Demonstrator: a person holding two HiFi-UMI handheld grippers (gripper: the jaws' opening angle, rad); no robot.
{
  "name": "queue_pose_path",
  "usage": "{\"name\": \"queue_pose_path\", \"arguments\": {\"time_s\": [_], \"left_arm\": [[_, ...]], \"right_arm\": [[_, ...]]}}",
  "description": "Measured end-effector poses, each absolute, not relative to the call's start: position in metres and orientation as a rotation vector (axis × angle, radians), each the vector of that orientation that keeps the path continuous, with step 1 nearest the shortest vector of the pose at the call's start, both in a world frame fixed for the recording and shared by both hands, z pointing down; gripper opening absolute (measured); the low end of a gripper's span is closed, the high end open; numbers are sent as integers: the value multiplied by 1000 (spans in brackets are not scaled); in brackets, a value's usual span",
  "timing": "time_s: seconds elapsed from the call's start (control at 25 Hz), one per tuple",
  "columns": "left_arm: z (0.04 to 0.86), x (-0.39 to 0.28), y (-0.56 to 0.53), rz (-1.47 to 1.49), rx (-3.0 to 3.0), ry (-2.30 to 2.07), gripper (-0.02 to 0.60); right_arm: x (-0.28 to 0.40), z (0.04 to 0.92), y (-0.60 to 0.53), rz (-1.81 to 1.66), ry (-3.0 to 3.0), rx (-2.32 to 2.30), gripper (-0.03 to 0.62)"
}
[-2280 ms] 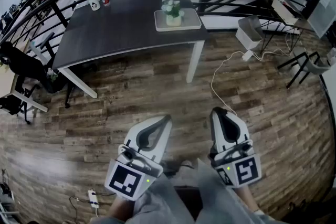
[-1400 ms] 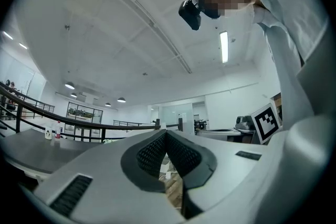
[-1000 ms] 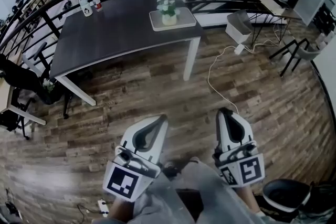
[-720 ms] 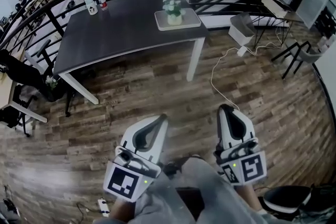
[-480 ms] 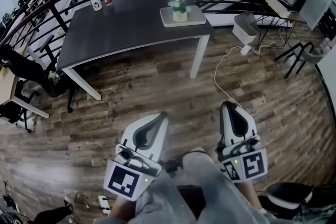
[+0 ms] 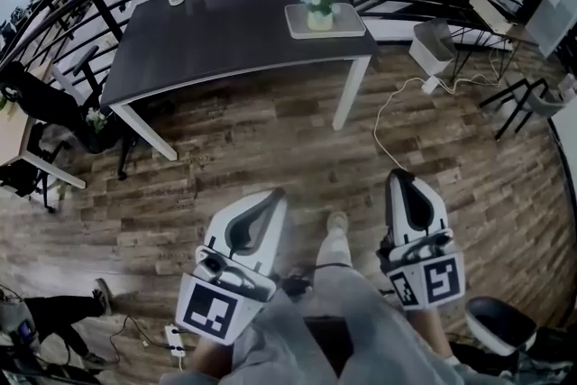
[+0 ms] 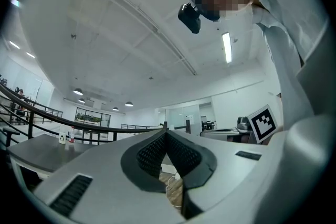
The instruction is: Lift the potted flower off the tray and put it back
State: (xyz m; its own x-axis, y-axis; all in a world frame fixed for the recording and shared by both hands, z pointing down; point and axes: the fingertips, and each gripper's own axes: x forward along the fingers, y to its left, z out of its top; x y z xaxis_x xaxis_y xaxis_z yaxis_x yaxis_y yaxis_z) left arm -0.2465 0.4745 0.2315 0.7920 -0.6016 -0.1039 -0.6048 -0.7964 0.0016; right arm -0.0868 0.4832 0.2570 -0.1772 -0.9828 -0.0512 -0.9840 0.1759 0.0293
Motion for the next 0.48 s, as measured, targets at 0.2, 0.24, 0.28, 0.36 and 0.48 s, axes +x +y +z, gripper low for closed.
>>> {"name": "queue_pose_path", "arguments": {"time_s": [0.2,0.24,0.28,0.36,0.48], "left_arm": [[236,-236,458,144,-2940,1017,-2],[236,-233,454,140,-2939,1021,-2],[236,-230,450,138,-2938,1024,-2],[236,-222,440,141,-2932,1028,-2],[236,-208,426,142,-2931,1029,-2]], "right_arm": [[-80,265,458,80,2441,-1968,2],[-79,265,453,76,2444,-1961,2],[-77,266,449,73,2446,-1954,2],[-72,265,440,75,2451,-1942,2],[-63,265,424,83,2457,-1923,2]]}}
